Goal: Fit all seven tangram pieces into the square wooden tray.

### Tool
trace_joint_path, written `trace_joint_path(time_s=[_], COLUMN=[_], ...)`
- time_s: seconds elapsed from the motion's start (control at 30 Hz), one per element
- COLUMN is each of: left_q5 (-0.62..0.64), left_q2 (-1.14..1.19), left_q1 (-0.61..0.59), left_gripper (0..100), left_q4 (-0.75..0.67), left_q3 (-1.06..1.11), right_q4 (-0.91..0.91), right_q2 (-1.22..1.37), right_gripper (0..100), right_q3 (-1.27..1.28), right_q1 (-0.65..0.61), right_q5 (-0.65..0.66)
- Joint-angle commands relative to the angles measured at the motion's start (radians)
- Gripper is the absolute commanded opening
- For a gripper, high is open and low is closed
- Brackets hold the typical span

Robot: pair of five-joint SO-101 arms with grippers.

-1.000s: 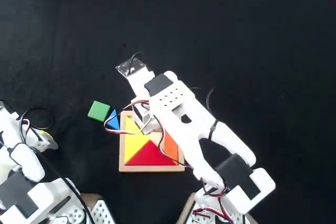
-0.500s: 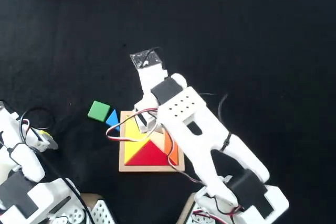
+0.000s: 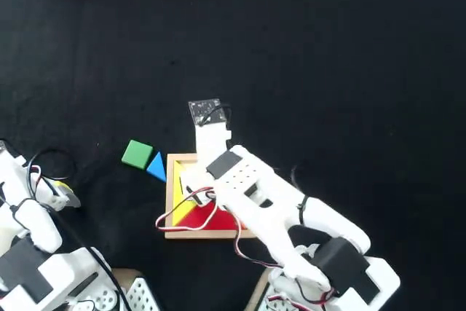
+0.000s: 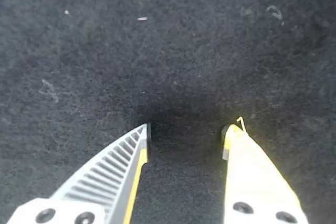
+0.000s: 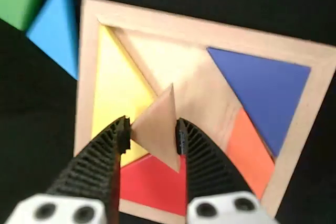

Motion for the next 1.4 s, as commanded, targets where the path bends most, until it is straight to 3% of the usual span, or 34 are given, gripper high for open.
trace_joint_path(time_s=[0.0,0.17,0.4,0.9,0.97,1.2,1.37], left_q5=[0.009,0.009,0.009,0.009,0.009,0.009,0.009], left_q2=[0.008,0.008,0.008,0.008,0.008,0.008,0.008], left_q1=[-0.004,-0.004,-0.004,-0.004,-0.004,-0.004,-0.004], left_gripper=[23,23,23,23,23,23,23], left_q4=[-0.012,-0.011,-0.011,-0.011,-0.011,-0.011,-0.011], left_q3=[-0.022,-0.024,-0.024,-0.024,-0.025,-0.025,-0.025], right_q4=[-0.023,-0.017,0.038,0.041,0.046,0.11,0.11], right_q2=[-0.039,-0.041,-0.041,-0.041,-0.041,-0.041,-0.041], right_gripper=[1.2,1.1,1.1,1.7,5.9,36.8,35.3], right_q3=[-0.001,0.005,-0.001,0.005,0.005,0.002,-0.004], right_q1=[-0.008,0.003,0.124,0.121,0.112,0.089,0.089], right_q5=[-0.012,-0.012,-0.012,0.069,0.097,0.077,0.077])
